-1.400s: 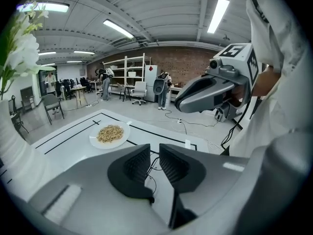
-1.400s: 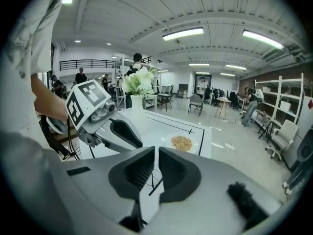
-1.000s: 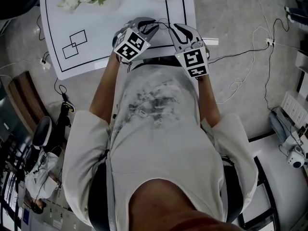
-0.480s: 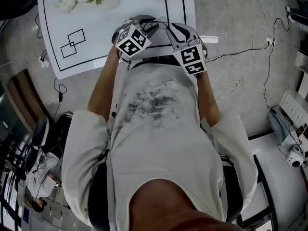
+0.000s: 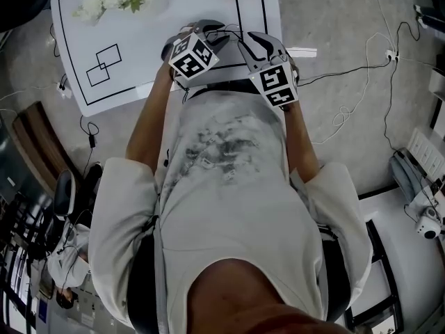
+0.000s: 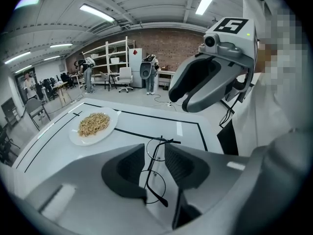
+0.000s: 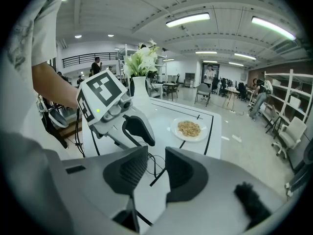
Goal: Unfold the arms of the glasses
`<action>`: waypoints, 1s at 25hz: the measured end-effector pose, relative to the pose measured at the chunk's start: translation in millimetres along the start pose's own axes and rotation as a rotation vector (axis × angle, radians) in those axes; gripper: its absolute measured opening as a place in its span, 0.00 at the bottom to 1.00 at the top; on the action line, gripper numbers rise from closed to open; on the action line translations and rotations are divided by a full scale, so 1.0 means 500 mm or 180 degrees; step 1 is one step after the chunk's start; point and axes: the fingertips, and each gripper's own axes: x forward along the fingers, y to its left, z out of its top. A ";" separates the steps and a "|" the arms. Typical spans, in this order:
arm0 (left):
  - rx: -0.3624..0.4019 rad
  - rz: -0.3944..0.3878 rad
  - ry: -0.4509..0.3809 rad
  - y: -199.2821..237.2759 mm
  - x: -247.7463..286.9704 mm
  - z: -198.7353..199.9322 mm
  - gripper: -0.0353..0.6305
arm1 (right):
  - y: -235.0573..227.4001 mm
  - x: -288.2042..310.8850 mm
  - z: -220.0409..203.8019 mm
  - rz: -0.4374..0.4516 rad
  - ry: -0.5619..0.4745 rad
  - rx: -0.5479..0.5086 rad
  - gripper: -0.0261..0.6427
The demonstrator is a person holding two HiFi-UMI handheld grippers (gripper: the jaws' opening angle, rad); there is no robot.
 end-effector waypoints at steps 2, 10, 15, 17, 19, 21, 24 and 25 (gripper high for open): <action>0.0017 -0.0027 0.0030 0.001 0.005 -0.002 0.26 | -0.002 0.000 -0.003 0.0000 0.0031 -0.0011 0.22; 0.0067 -0.0117 0.0129 0.000 0.027 -0.019 0.27 | -0.004 0.004 -0.015 0.0007 0.0069 0.0008 0.24; 0.0048 -0.0180 0.0161 -0.002 0.035 -0.029 0.27 | -0.005 0.008 -0.018 0.0010 0.0068 0.0017 0.24; 0.0034 -0.0198 0.0172 -0.004 0.034 -0.026 0.27 | -0.006 0.003 -0.018 0.0013 0.0070 0.0019 0.24; 0.0021 -0.0219 0.0187 -0.007 0.034 -0.026 0.26 | -0.006 -0.002 -0.017 0.0017 0.0073 0.0020 0.24; 0.0008 -0.0238 0.0206 -0.006 0.038 -0.033 0.26 | -0.006 0.002 -0.018 0.0022 0.0074 0.0022 0.24; -0.0021 -0.0258 0.0226 -0.005 0.045 -0.044 0.25 | -0.004 0.010 -0.024 0.0037 0.0090 0.0028 0.24; -0.0032 -0.0262 0.0230 -0.005 0.047 -0.045 0.24 | -0.004 0.011 -0.025 0.0041 0.0094 0.0029 0.24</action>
